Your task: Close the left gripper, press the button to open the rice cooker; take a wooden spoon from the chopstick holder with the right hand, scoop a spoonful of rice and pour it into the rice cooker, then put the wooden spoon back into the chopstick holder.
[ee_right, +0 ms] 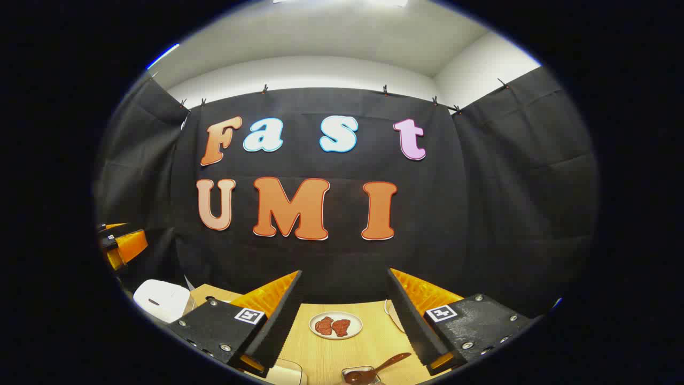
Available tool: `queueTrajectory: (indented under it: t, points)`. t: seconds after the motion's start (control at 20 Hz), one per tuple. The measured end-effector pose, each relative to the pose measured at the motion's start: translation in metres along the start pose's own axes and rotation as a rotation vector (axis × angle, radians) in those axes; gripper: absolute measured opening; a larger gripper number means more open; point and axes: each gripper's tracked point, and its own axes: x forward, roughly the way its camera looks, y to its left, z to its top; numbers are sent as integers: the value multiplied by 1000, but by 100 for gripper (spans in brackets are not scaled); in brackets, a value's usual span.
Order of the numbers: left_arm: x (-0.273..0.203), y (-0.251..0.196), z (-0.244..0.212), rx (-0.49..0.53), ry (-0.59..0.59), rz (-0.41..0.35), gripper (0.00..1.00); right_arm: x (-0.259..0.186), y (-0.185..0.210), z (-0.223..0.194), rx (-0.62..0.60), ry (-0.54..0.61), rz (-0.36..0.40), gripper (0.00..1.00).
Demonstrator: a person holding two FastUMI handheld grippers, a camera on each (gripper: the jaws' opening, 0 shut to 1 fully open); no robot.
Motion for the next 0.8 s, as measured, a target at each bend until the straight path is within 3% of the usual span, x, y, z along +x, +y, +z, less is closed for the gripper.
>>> queueTrajectory:
  t: [0.15, 0.2, 0.4, 0.45, 0.65, 0.8]
  points:
    - [2, -3, 5, 10, -3, -10, 99, -2, -4, 4, -12, -5, 0, 99]
    - [1, -5, 5, 6, 1, -12, 98, -3, -4, 4, -8, 0, 2, 94]
    - [-4, -20, -5, -40, 33, -28, 97, -4, -11, 5, -15, -8, 2, 95]
    - [-5, -21, -6, -47, 40, -27, 97, -3, -13, 5, -13, -6, -5, 90]
    - [-10, -19, -6, -43, 41, -2, 97, -3, -12, 1, -2, 3, 1, 99]
    - [-11, -25, -9, -35, 47, -5, 99, -1, -7, -1, -3, 4, 4, 94]
